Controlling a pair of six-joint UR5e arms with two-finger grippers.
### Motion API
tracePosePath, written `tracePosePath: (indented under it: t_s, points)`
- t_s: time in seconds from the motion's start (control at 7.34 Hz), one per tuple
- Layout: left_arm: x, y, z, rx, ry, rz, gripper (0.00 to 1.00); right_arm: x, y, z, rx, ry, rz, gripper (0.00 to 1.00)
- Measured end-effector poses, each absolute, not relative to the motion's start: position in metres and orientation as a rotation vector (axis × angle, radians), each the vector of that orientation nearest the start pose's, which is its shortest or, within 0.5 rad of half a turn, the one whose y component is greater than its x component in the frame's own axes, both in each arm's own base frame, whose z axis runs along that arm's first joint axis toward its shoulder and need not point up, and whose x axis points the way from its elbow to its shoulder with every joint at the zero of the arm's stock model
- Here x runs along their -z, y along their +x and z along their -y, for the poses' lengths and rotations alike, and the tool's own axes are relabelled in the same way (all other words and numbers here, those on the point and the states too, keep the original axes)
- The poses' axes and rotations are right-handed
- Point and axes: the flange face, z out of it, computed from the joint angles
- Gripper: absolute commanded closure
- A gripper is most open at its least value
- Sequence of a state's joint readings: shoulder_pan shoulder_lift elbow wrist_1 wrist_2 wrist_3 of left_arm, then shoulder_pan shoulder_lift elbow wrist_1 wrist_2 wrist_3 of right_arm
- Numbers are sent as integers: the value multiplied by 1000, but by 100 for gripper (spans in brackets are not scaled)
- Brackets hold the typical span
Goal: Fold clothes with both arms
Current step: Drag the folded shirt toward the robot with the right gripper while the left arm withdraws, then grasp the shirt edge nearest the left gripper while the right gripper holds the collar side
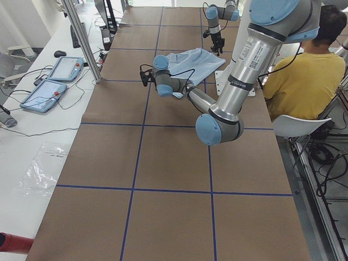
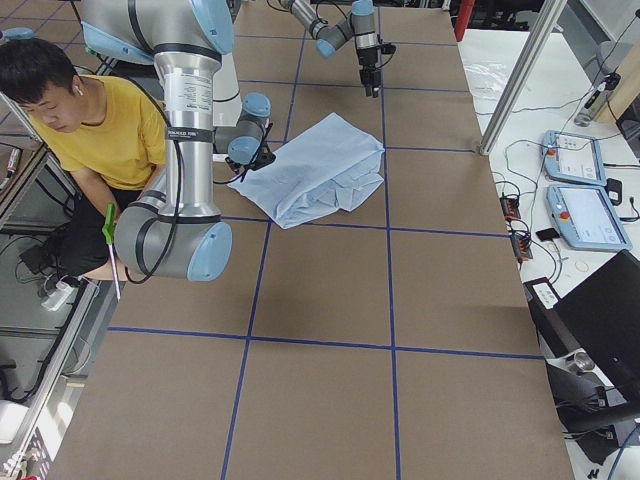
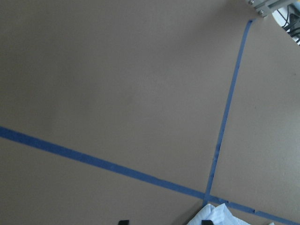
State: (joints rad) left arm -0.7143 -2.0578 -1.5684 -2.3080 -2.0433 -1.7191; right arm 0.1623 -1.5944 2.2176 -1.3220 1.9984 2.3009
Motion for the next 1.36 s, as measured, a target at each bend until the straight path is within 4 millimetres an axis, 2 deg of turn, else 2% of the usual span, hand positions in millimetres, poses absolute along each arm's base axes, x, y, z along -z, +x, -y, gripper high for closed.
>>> tracePosePath:
  t_s: [0.41,0.55,0.82,1.09,1.36]
  points:
    - [-289,479,443,447,-166,-1172,33,-322,-389,245,-802,-577,831,0]
    - [-293,495,425,456,-175,-1133,33,-321,-381,272,-856,-554,851,0]
    - [-298,514,405,475,-184,-1091,31,-321,-385,310,-918,-517,872,0]
    - [-300,518,401,510,-205,-1063,29,-321,-389,326,-938,-500,880,0]
    - [-304,520,399,531,-219,-1032,28,-322,-390,329,-943,-497,879,0]
